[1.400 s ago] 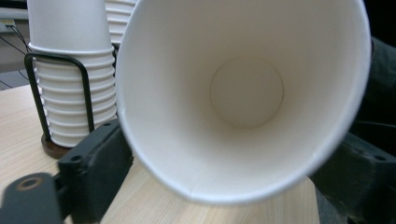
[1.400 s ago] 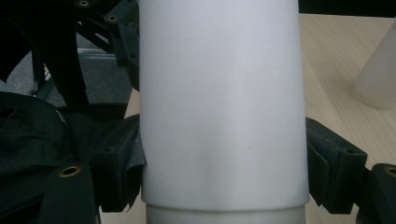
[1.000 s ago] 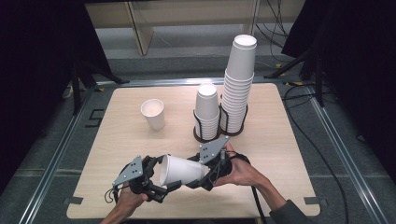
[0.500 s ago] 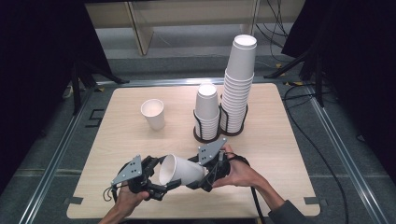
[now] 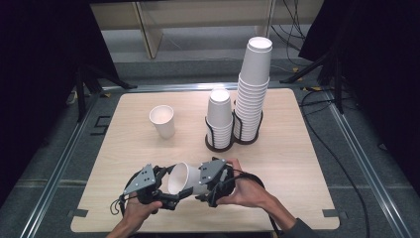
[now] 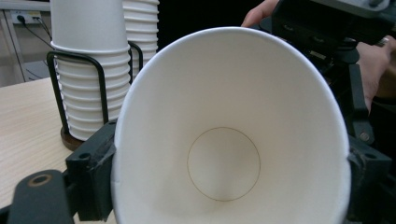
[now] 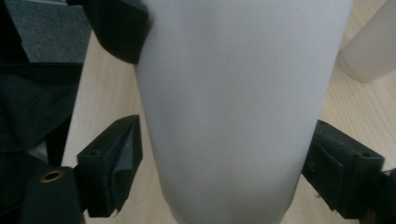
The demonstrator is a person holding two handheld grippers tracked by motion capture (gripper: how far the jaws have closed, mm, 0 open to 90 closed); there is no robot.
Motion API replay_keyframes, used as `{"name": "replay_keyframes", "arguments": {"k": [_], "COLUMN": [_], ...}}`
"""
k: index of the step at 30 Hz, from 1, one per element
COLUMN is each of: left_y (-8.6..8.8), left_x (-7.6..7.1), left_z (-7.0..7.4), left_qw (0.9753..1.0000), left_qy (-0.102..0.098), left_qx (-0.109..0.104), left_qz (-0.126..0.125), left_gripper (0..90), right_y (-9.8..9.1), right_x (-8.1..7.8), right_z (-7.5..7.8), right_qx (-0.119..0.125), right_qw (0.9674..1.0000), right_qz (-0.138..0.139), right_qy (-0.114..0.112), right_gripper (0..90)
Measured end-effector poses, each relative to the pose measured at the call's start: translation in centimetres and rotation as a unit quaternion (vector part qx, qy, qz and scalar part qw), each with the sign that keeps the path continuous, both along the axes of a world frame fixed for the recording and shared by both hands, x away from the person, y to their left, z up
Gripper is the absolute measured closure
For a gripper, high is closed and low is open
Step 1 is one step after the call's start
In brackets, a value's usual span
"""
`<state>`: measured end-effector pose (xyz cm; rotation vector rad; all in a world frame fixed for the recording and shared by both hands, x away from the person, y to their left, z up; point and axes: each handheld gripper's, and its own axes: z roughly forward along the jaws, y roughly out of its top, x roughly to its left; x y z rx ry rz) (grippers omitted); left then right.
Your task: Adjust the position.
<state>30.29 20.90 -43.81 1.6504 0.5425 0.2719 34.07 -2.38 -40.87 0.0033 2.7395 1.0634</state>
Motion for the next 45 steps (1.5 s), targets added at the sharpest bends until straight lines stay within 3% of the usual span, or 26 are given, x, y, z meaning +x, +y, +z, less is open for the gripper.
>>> {"name": "replay_keyframes", "arguments": {"k": [4, 7, 9, 11, 14, 18, 20, 23, 26, 34, 40, 42, 45], "left_y": [-0.3, -0.1, -0.1, 0.1, 0.4, 0.3, 0.2, 0.0, -0.1, -0.3, -0.1, -0.2, 0.0], "left_x": [0.1, 0.0, 0.0, 0.0, 0.0, 0.0, 0.0, -0.1, -0.2, -0.2, -0.2, -0.2, -0.2], "left_z": [-0.3, -0.2, -0.1, 0.1, 0.1, 0.1, 0.0, 0.0, 0.0, -0.1, 0.0, 0.0, 0.1], "left_qw": [0.9999, 0.9998, 0.9992, 0.9986, 0.9978, 0.9973, 0.9976, 0.9974, 0.9972, 0.9973, 0.9977, 0.9977, 0.9976], "left_qy": [-0.003, -0.004, -0.009, -0.012, -0.018, -0.021, -0.024, -0.029, -0.034, -0.036, -0.036, -0.034, -0.036], "left_qx": [-0.017, -0.020, -0.036, -0.046, -0.058, -0.063, -0.058, -0.058, -0.060, -0.059, -0.056, -0.056, -0.055], "left_qz": [-0.001, 0.008, 0.015, 0.021, 0.026, 0.029, 0.030, 0.030, 0.028, 0.023, 0.017, 0.015, 0.023], "left_gripper": [8.9, 6.1, 4.3, 2.1, 1.9, 2.2, 2.6, 4.3, 9.7, 10.7, 14.7, 15.3, 15.7], "right_y": [0.1, 0.0, -0.2, -0.4, -0.6, -0.7, -0.6, -0.5, -0.5, 0.0, 0.1, 0.1, -0.1], "right_x": [0.0, 0.2, 0.4, 0.6, 0.9, 1.0, 1.0, 1.1, 1.1, 0.9, 1.0, 1.0, 1.1], "right_z": [-0.3, -0.6, -0.7, -0.7, -0.7, -0.7, -0.9, -1.0, -1.3, -1.7, -2.0, -2.1, -2.2], "right_qx": [0.000, 0.019, 0.040, 0.071, 0.110, 0.130, 0.146, 0.154, 0.161, 0.155, 0.161, 0.162, 0.157], "right_qw": [1.0000, 0.9996, 0.9987, 0.9963, 0.9924, 0.9895, 0.9862, 0.9850, 0.9826, 0.9831, 0.9817, 0.9796, 0.9796], "right_qz": [0.003, 0.014, 0.019, 0.016, 0.010, 0.004, 0.004, 0.006, 0.001, 0.001, 0.001, -0.002, -0.008], "right_qy": [0.001, 0.013, 0.027, 0.046, 0.055, 0.063, 0.078, 0.078, 0.093, 0.097, 0.101, 0.119, 0.125], "right_gripper": [24.1, 24.7, 25.1, 25.2, 25.3, 25.2, 25.1, 25.0, 24.8, 24.5, 24.1, 23.5, 20.0]}}
